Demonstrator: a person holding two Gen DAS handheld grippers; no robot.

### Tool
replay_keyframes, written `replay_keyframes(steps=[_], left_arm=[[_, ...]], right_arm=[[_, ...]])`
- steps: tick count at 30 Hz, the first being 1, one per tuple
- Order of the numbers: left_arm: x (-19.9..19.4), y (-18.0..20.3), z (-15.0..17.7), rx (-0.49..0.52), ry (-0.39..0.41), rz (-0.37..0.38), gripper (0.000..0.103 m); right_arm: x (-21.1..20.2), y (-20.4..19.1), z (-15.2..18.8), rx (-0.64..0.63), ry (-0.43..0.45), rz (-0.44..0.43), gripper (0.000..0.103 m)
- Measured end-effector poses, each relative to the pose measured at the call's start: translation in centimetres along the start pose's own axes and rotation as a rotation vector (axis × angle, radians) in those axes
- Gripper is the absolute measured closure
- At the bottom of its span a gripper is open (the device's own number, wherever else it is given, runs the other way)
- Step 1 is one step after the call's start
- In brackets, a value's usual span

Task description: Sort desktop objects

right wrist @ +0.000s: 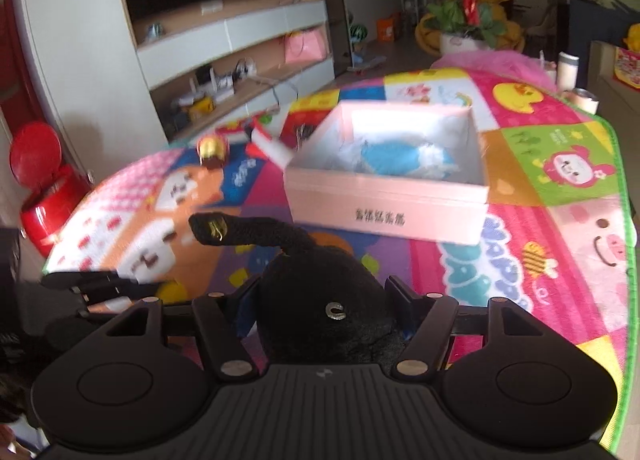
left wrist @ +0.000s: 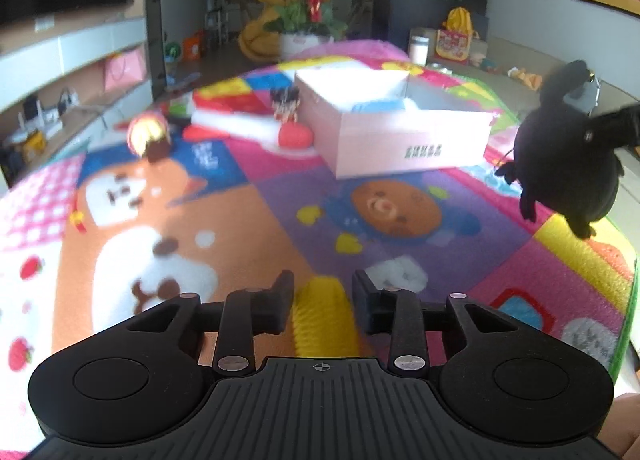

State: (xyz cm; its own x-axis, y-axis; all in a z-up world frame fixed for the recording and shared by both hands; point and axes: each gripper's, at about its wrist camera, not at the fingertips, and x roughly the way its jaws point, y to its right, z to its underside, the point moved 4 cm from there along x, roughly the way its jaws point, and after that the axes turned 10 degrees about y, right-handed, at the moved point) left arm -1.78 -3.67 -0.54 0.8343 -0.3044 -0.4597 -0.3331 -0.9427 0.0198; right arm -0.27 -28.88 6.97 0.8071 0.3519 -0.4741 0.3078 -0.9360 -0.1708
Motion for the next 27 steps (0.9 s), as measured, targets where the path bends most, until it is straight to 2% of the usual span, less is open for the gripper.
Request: replay_keyframes(steps=[2,3,7,11,13,16,20,24,27], left_arm=[[-0.5,0.5,-1.2,0.024,0.035,-0.007,0.077],[-0.7,0.6,-1.8,0.032,0.05,-0.009,0.078],[-1.5,1.2,-3.8,0.053,0.104,-0.01,0.079],[-2.5,1.3,-4.2,0.067,0.126,0.005,0.075],[-2.7,1.0,-3.5,0.066,0.105,0.023,0.069],[-2.3,0.7,-1.8,0.058,0.049,0.05,0.053],[-1.1,0.7,0.3,0.092,-0.004,0.017,0.038],[-0.9,0.6,1.3,0.084,-0.027,0.016,0.036],[-0.8,0.7,1.8,0.093,-0.039,0.009,0.045]], right_arm=[[-1.4,0.1,-1.0,0.0,0.043,0.006,0.037],[-2.0,0.2,-1.5,-0.002,0.064,0.01,0.037],[-4.1,0.6,-3.1,0.006,0.143,0.015,0.037],[-5.4,1.0,-3.6,0.01,0.186,0.037,0.037],[-5.6,1.2,-3.3,0.019,0.183,0.036,0.037],[-5.6,1.1,-2.7,0.026,0.172,0.027,0.037],[-4.8,0.9,-1.6,0.044,0.137,0.011,0.037],[-3.7,0.3,-0.1,0.03,0.085,0.002,0.037],[-2.9,0.0,0.9,0.026,0.052,0.008,0.037]])
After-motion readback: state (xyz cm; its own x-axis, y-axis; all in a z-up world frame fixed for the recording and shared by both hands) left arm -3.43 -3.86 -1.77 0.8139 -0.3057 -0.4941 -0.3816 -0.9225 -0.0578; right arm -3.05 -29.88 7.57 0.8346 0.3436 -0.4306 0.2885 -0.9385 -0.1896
